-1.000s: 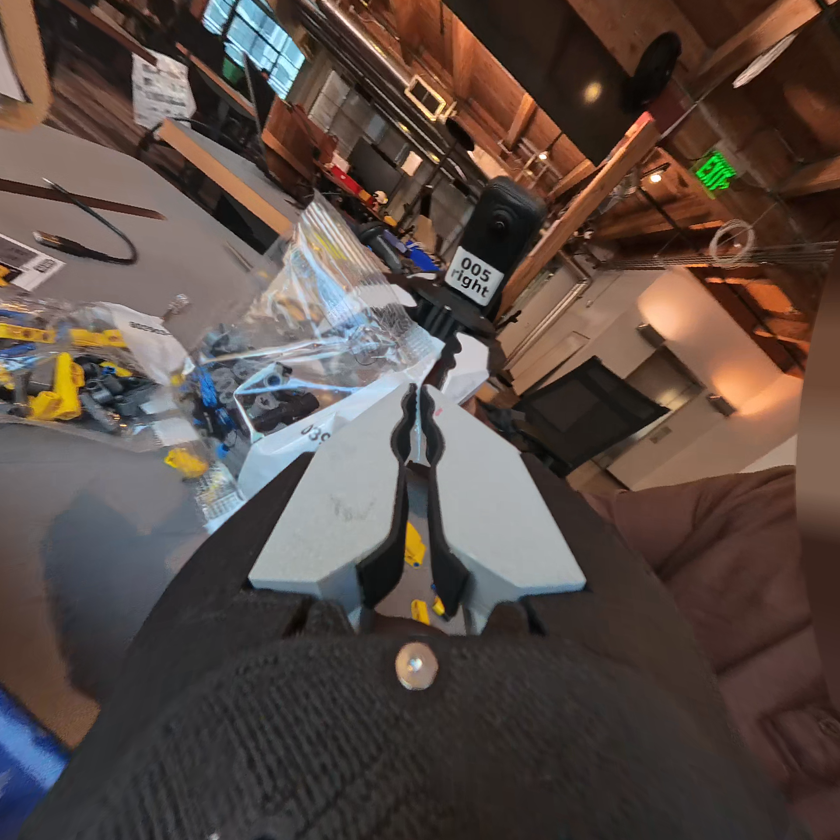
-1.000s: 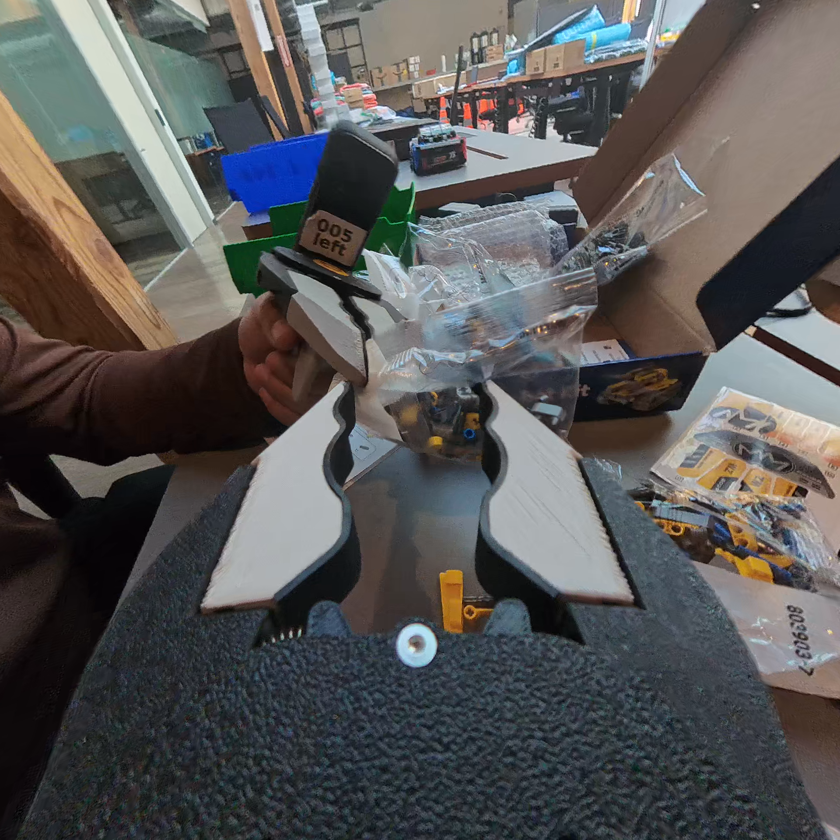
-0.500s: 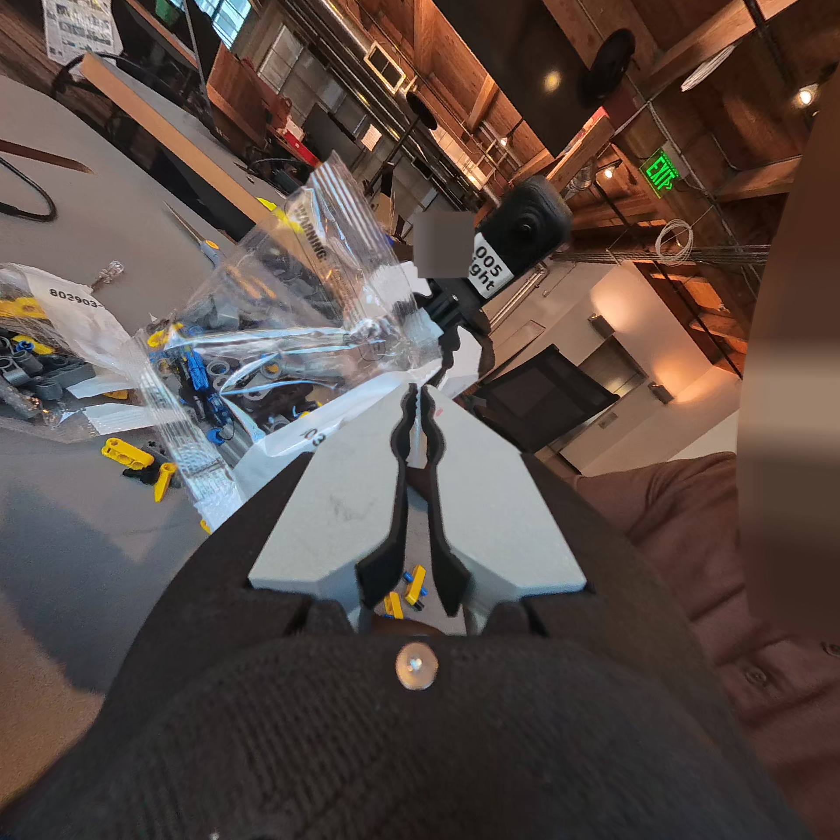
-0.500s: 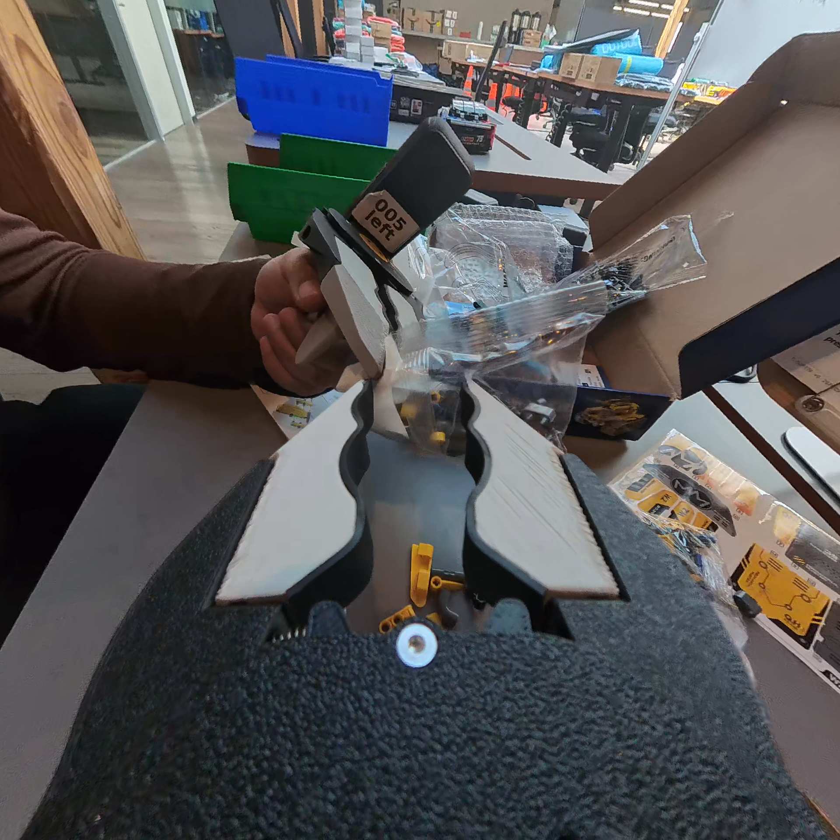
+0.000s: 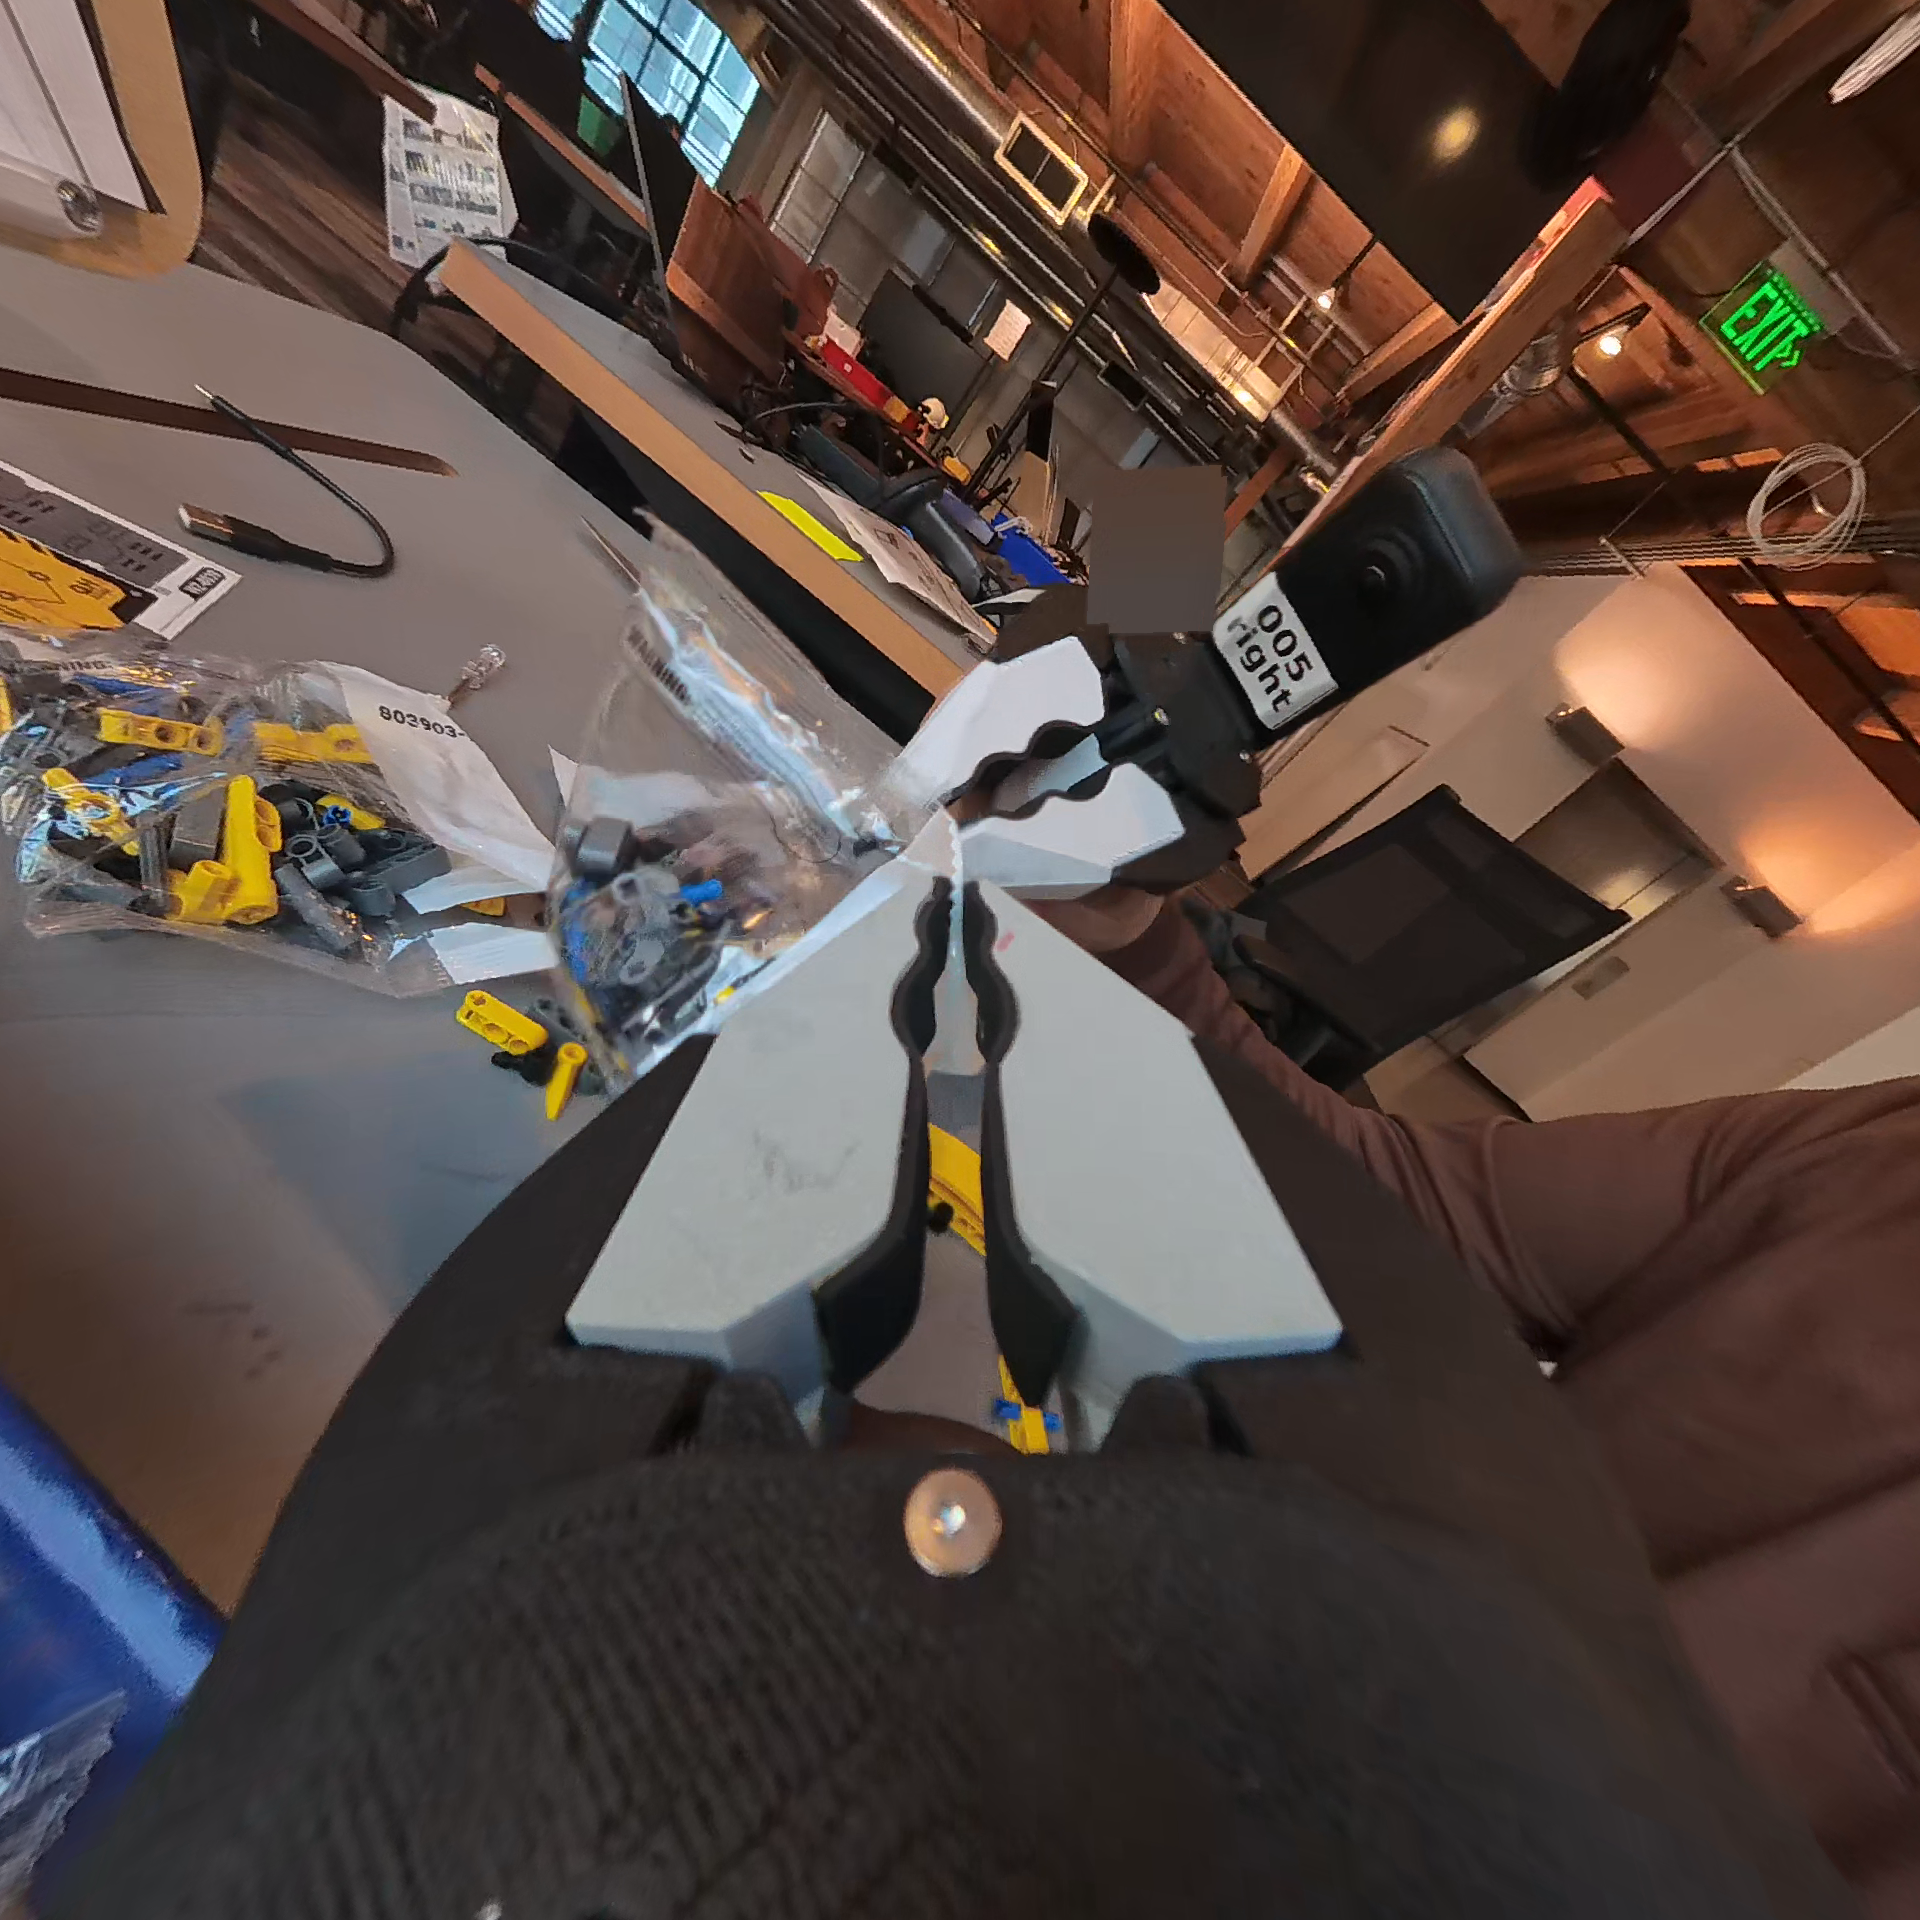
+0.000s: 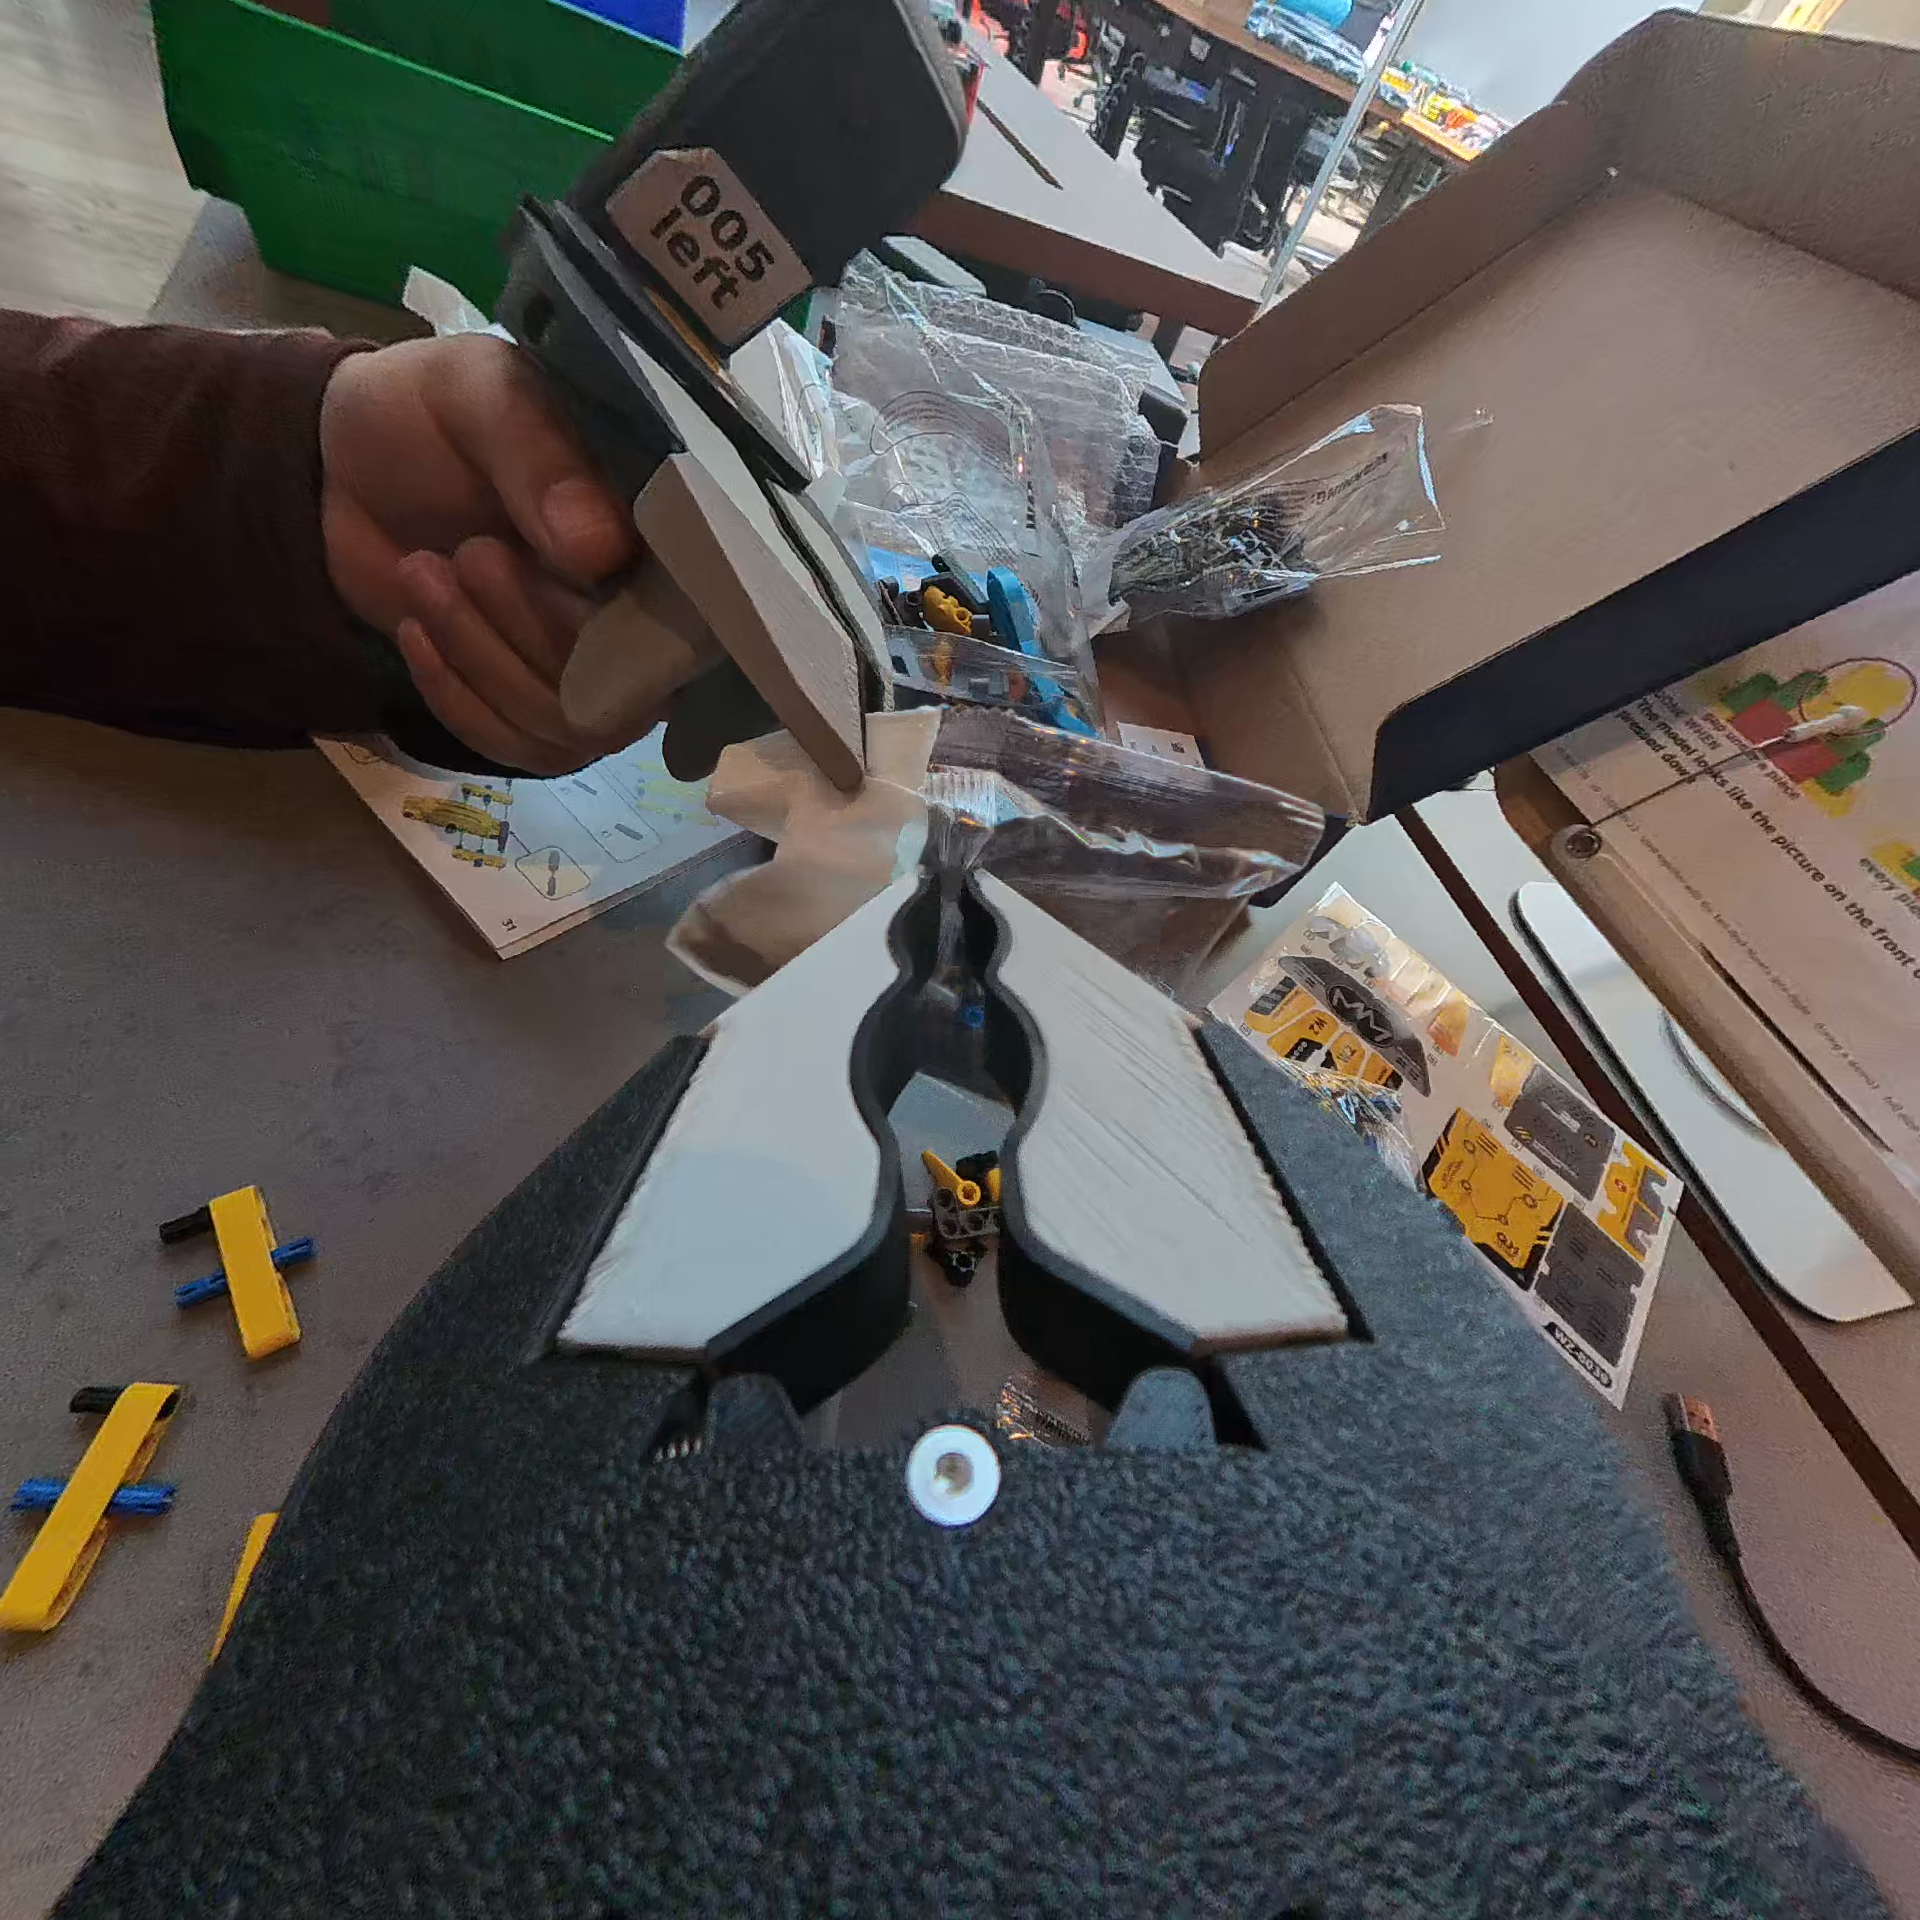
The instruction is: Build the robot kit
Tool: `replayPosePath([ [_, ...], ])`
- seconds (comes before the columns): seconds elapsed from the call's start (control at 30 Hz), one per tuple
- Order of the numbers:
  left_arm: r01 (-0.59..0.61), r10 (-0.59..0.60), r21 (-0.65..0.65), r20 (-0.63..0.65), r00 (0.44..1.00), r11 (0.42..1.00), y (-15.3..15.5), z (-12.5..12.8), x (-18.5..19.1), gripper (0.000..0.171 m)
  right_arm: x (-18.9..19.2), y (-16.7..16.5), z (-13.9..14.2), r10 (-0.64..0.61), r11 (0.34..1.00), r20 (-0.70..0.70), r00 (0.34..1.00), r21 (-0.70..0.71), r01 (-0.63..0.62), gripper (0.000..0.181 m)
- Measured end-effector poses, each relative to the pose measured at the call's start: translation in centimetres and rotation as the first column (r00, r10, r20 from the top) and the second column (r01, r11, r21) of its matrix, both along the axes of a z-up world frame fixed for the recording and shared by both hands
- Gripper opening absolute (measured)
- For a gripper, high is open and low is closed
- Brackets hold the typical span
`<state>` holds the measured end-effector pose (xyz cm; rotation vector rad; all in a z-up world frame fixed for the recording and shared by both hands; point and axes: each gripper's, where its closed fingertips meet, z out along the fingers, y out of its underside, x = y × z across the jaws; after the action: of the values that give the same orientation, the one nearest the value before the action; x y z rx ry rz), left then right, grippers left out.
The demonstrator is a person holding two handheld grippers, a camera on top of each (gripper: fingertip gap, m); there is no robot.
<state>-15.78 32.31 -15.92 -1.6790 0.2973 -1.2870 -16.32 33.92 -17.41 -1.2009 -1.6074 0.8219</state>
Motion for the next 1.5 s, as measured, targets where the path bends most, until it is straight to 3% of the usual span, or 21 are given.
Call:
replayPosePath([
  [0.2,-0.113,0.123,0.102,-0.097,0.988,0.988,0.7,0.6,-1.3,0.009,0.6,1.0,1.0,-0.027,0.993,-0.050,0.998,-0.117,0.021,0.000],
  [0.3,-0.209,0.240,0.167,-0.193,0.951,0.964,1.5,0.5,-3.1,0.008,0.9,1.4,1.7,-0.027,0.981,-0.088,0.996,-0.194,0.010,0.000],
  [0.4,-0.239,0.289,0.197,-0.290,0.912,0.951,2.0,-0.3,-4.0,0.019,1.2,1.2,2.1,0.001,0.964,-0.109,0.994,-0.262,-0.030,0.000],
  [0.6,-0.095,0.203,0.290,-0.371,0.906,0.952,0.6,-0.5,-1.3,0.038,1.3,-1.3,2.1,0.149,0.923,-0.127,0.981,-0.336,-0.184,0.000],
  [0.77,-0.016,0.162,0.337,-0.410,0.898,0.941,-0.4,-0.9,0.4,0.026,0.8,-2.4,1.2,0.198,0.914,-0.091,0.976,-0.344,-0.217,0.000],
  [0.83,-0.011,0.142,0.335,-0.367,0.919,0.942,-0.6,-0.5,0.7,0.022,0.9,-2.6,1.6,0.214,0.895,-0.119,0.970,-0.373,-0.243,0.000],
  [1.0,0.018,0.104,0.333,-0.347,0.932,0.943,-1.2,0.2,0.9,0.035,1.5,-3.8,2.2,0.297,0.826,-0.165,0.940,-0.449,-0.340,0.000],
  [1.1,0.031,0.097,0.353,-0.339,0.936,0.935,-1.7,0.5,1.3,0.034,1.7,-4.2,2.5,0.327,0.797,-0.193,0.925,-0.470,-0.380,0.000],
  [1.17,0.063,0.055,0.342,-0.322,0.945,0.938,-2.1,0.5,1.9,0.020,1.8,-4.3,2.6,0.334,0.789,-0.204,0.920,-0.473,-0.391,0.000],
  [1.2,0.060,0.054,0.331,-0.325,0.944,0.942,-2.0,0.3,2.1,0.005,1.8,-4.4,2.6,0.337,0.784,-0.209,0.918,-0.478,-0.397,0.000],
  [1.4,-0.002,0.163,0.345,-0.439,0.883,0.939,-0.9,-0.7,1.4,0.000,1.7,-3.5,2.3,0.300,0.806,-0.194,0.934,-0.472,-0.357,0.000],
  [1.5,-0.057,0.186,0.313,-0.400,0.897,0.948,-0.4,-0.1,-0.3,0.000,2.5,-2.3,3.6,0.263,0.805,-0.252,0.931,-0.476,-0.355,0.000],
])
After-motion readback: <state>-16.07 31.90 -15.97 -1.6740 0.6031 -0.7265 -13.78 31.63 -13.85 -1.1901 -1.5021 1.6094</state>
